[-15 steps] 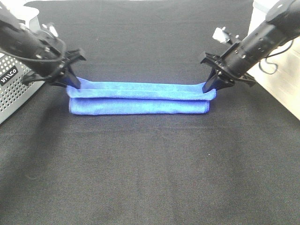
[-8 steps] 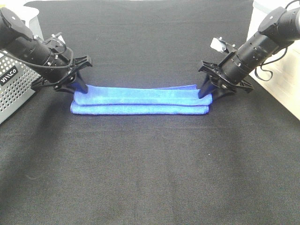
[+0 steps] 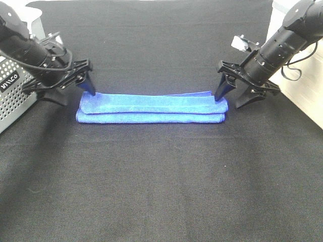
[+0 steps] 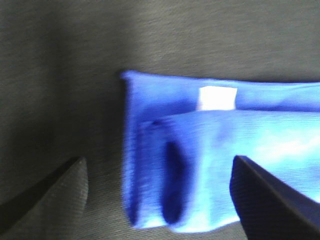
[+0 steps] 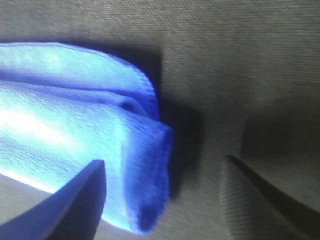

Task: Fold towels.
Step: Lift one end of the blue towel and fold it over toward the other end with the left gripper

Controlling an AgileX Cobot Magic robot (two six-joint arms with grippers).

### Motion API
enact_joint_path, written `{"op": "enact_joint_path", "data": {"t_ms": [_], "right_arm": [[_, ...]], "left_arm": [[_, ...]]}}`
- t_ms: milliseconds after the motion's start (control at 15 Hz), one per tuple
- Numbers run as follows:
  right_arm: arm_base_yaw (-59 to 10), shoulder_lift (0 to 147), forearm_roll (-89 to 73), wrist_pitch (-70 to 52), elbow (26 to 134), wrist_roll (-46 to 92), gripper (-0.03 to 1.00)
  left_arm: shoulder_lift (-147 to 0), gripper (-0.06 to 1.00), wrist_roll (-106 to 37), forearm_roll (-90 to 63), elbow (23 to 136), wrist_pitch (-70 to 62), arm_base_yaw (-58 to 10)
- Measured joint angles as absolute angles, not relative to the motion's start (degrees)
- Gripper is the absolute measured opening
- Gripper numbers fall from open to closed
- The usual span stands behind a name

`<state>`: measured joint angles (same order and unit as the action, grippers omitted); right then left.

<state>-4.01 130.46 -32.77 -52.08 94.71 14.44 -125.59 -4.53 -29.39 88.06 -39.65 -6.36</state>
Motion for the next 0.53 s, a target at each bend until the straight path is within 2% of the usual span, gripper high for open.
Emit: {"op": "enact_joint_path", "data": {"t_ms": [533], "right_arm": [[-4.0,130.3,-31.8,-52.1,94.7,14.4,0.62]], "left_arm": [[-130.1,0.75,-5.7,-32.8,88.1,-38.3,-6.5]]}}
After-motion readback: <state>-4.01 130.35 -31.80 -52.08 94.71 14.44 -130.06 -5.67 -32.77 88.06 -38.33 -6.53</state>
